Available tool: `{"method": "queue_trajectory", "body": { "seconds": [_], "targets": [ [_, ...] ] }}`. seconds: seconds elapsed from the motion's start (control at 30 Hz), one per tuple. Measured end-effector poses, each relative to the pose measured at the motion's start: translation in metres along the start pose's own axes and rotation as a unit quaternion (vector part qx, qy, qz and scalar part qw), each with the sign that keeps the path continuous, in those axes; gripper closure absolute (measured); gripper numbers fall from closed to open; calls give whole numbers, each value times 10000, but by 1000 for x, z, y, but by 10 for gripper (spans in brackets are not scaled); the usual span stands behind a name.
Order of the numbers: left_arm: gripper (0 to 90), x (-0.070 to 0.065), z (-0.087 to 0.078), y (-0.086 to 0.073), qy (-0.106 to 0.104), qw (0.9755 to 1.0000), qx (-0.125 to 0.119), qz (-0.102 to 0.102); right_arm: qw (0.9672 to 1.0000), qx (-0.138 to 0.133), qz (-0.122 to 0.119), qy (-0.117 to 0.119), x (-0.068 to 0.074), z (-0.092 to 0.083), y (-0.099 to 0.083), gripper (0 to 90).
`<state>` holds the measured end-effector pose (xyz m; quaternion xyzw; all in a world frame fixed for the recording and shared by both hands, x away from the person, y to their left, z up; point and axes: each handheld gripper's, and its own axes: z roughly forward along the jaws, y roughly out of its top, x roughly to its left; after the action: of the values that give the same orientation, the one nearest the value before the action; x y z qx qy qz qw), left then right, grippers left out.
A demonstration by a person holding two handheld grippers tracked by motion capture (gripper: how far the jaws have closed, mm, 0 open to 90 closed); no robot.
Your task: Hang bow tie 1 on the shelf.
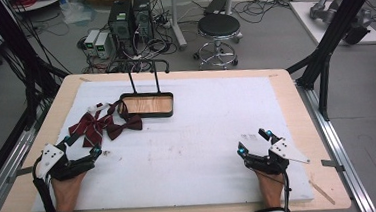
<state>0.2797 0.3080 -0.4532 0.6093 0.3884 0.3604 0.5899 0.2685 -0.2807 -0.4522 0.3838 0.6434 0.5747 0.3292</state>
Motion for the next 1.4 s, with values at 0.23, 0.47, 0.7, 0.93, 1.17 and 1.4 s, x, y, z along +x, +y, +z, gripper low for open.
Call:
{"method": "queue_trajectory", "body": {
  "seconds": [0.23, 0.47, 0.7, 0.93, 1.17, 1.4],
  "targets": [
    [121, 0, 0, 0, -17, 10000, -1, 6, 10000, -13, 57, 18, -2, 0, 0, 106],
    [121, 0, 0, 0, -27, 10000, -6, -4, 10000, -8, 58, 11, -1, 0, 0, 106],
    [121, 0, 1, 0, -7, 10000, 20, 11, 10000, -7, 59, 0, -1, 0, 0, 106],
    [121, 2, 3, 1, -20, 9999, 119, -77, 10000, -6, 66, -4, -2, 0, 0, 106],
    [121, 4, 5, 4, 8, 9996, 292, 2, 10000, 4, 94, -7, -1, 0, 0, 106],
    [121, 17, 9, 25, 137, 9983, 559, -9, 9999, -16, 132, -11, -2, 0, 0, 106]
  ]
}}
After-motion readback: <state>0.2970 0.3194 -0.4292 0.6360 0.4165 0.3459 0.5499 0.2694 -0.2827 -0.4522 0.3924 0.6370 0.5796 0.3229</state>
